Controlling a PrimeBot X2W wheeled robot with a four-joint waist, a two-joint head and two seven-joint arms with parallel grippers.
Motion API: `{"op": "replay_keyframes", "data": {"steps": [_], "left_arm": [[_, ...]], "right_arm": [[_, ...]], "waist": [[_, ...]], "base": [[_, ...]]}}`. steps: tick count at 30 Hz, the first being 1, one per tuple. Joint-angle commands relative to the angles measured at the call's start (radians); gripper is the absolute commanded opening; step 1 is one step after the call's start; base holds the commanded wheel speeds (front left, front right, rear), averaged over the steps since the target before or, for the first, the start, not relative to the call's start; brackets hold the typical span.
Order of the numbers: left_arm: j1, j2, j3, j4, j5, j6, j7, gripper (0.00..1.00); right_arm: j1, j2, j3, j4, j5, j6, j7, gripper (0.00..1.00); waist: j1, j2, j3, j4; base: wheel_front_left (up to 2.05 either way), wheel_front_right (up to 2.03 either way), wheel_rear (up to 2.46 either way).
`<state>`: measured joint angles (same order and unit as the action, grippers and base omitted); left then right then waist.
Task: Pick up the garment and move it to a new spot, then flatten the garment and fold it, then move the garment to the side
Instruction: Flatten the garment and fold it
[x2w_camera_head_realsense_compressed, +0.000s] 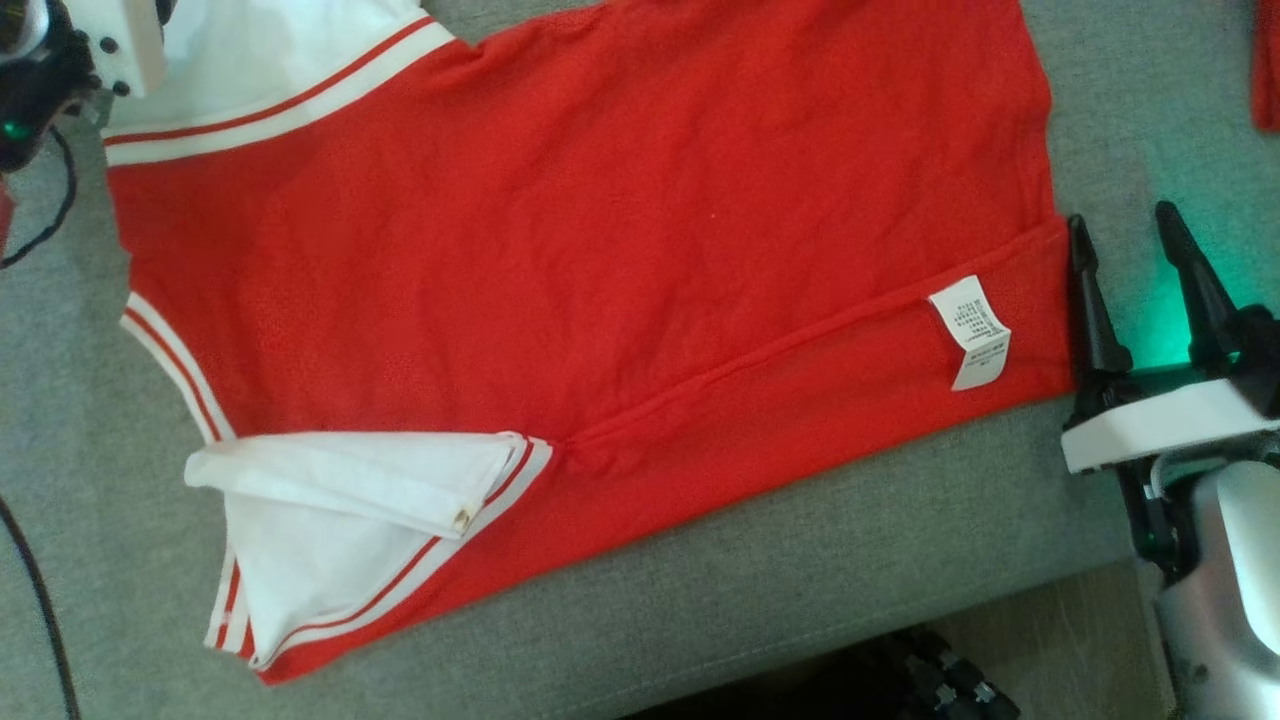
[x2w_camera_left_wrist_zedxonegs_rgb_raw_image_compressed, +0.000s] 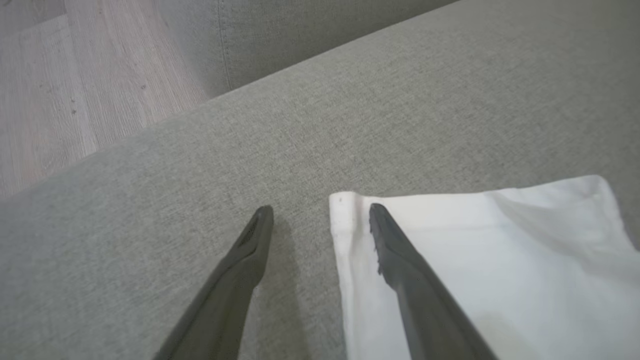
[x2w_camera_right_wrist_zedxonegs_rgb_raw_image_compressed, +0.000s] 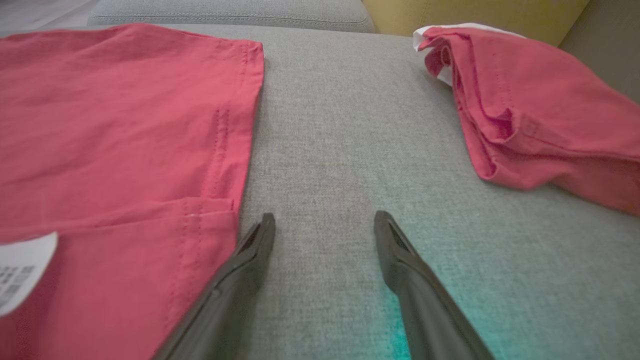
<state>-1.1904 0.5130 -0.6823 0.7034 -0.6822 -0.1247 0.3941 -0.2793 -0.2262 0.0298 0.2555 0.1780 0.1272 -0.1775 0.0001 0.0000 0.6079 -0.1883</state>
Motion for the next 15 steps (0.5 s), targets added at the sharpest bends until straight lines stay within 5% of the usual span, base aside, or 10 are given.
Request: {"op": "replay_keyframes", "data": {"steps": [1,5,6,7,8,10,15], "left_arm": [[-0.059,0.059,0.016,-0.014,-0.006,-0.006,0.005,1.0],[-0.076,0.068,-0.014,-0.003,-0.02,-0.006,0.016,1.0],[-0.08,0.071,-0.021,-0.002,-0.024,-0.006,0.018,0.85],[-0.083,0.073,-0.027,-0.003,-0.03,-0.006,0.018,0.52],[-0.086,0.076,-0.032,-0.003,-0.037,-0.006,0.018,0.44],[-0.09,0.081,-0.05,-0.005,-0.05,-0.006,0.03,0.0],[-0.098,0.095,-0.092,-0.02,-0.073,-0.006,0.039,0.0]], "right_arm": [[0.011,-0.005,0.021,-0.008,0.01,0.003,-0.006,1.0],[0.006,-0.002,0.023,0.001,0.012,0.003,-0.011,1.0],[0.005,-0.002,0.023,0.002,0.012,0.003,-0.012,1.0],[0.003,-0.001,0.024,0.004,0.012,0.003,-0.013,1.0],[0.001,-0.001,0.023,0.006,0.012,0.003,-0.014,1.0],[-0.003,0.0,0.022,0.007,0.013,0.003,-0.015,1.0],[-0.02,-0.003,0.024,-0.004,0.015,0.003,-0.017,1.0]], "waist": [[-0.0001,0.0,0.005,-0.004],[-0.0001,0.0,0.008,-0.011],[-0.0001,0.0,0.009,-0.013],[-0.0001,0.0,0.009,-0.015],[-0.0001,0.0,0.009,-0.017],[-0.0001,0.0,0.009,-0.019],[-0.0001,0.0,-0.002,-0.016]], "base": [[0.0,0.0,0.0],[0.0,0.0,0.0],[0.0,0.0,0.0],[0.0,0.0,0.0],[0.0,0.0,0.0],[0.0,0.0,0.0],[0.0,0.0,0.0]]}}
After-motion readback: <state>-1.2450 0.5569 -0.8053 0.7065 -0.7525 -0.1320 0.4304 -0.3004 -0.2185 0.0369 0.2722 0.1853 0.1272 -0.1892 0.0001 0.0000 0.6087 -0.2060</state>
